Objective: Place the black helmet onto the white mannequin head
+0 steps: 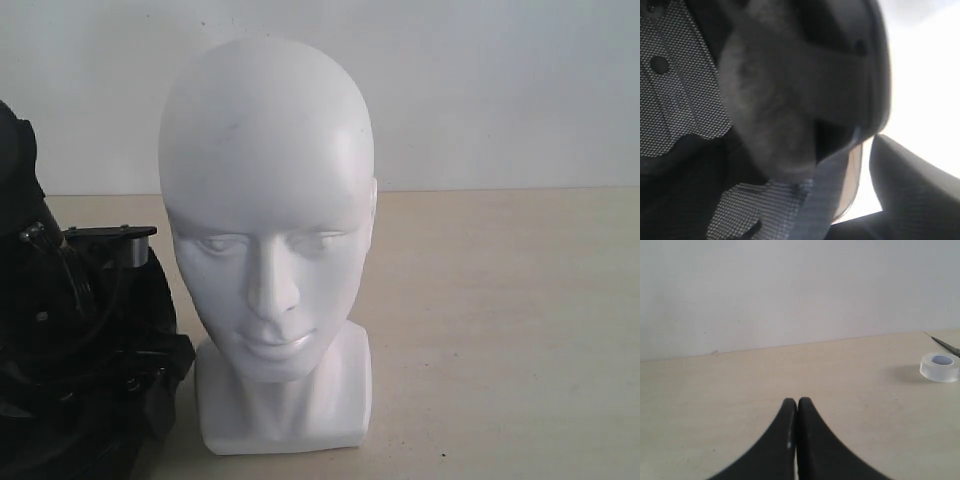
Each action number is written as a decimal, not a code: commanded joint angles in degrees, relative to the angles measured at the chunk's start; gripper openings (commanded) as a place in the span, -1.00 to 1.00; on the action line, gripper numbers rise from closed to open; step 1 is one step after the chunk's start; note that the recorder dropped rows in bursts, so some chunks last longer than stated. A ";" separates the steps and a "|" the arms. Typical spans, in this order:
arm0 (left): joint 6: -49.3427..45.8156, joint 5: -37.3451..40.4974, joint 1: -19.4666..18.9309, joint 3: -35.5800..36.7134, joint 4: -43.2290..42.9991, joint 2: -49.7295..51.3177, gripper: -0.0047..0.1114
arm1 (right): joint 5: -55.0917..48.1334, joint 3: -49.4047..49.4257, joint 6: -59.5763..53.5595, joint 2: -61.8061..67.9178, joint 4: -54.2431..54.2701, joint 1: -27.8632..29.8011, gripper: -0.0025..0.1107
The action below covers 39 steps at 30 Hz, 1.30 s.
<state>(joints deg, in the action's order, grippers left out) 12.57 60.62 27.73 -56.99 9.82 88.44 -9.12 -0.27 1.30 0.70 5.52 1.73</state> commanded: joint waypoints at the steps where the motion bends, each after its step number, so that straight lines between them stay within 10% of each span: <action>1: 4.55 -0.90 0.28 0.70 -2.80 0.35 0.35 | 0.33 0.27 -0.16 -0.17 0.00 -0.04 -0.96; 12: 8.15 -7.57 0.28 2.74 -10.58 0.95 0.25 | 0.33 0.27 -0.16 -0.17 0.00 -0.04 -0.96; 16: 8.44 -6.60 0.16 2.74 -14.71 0.95 -0.81 | 0.33 0.27 -0.16 -0.17 0.00 -0.04 -0.96; 39: 7.52 -8.68 0.16 2.52 -20.19 -2.74 -0.84 | 0.33 0.27 -0.16 -0.17 0.00 -0.04 -0.96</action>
<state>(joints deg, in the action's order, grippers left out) 20.29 54.98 27.95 -54.25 -8.89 88.47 -9.12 -0.27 1.30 0.70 5.52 1.73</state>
